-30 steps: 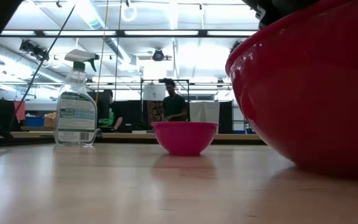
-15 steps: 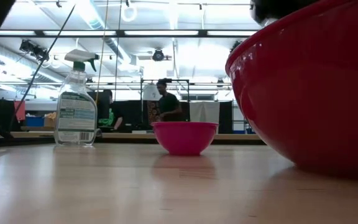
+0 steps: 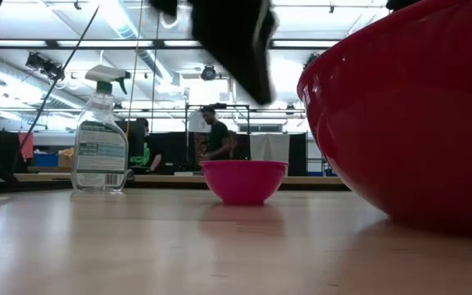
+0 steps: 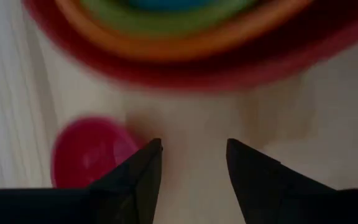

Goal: Nest bowls inside each other
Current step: Stack the pink bowl on top of the blue bowl

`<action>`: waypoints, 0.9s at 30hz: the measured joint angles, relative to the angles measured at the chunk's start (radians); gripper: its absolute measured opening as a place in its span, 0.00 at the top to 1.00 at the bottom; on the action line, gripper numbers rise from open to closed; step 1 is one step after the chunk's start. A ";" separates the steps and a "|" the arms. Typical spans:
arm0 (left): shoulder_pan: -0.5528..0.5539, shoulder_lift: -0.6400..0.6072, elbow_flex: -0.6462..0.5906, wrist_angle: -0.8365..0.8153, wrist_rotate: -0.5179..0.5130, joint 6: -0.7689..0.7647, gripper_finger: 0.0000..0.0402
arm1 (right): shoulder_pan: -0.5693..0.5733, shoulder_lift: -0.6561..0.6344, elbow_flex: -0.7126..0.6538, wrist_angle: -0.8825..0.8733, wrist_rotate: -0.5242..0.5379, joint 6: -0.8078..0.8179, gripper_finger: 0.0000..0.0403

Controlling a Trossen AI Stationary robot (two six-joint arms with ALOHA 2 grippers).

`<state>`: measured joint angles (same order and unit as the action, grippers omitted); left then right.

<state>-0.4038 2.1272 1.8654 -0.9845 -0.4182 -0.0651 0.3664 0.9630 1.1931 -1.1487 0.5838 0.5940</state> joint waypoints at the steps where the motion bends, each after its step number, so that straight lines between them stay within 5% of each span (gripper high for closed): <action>1: 0.006 -0.006 -0.036 0.001 0.000 -0.008 0.55 | 0.000 0.000 0.000 0.009 0.000 -0.002 0.34; 9: 0.073 -0.045 -0.283 0.161 -0.024 -0.056 0.55 | 0.000 0.000 0.000 0.011 0.000 -0.014 0.34; 27: 0.109 -0.067 -0.301 0.181 -0.143 0.056 0.55 | 0.000 0.000 0.000 0.019 0.001 -0.020 0.34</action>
<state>-0.2951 2.0602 1.5642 -0.8032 -0.5609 -0.0090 0.3664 0.9630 1.1931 -1.1292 0.5850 0.5739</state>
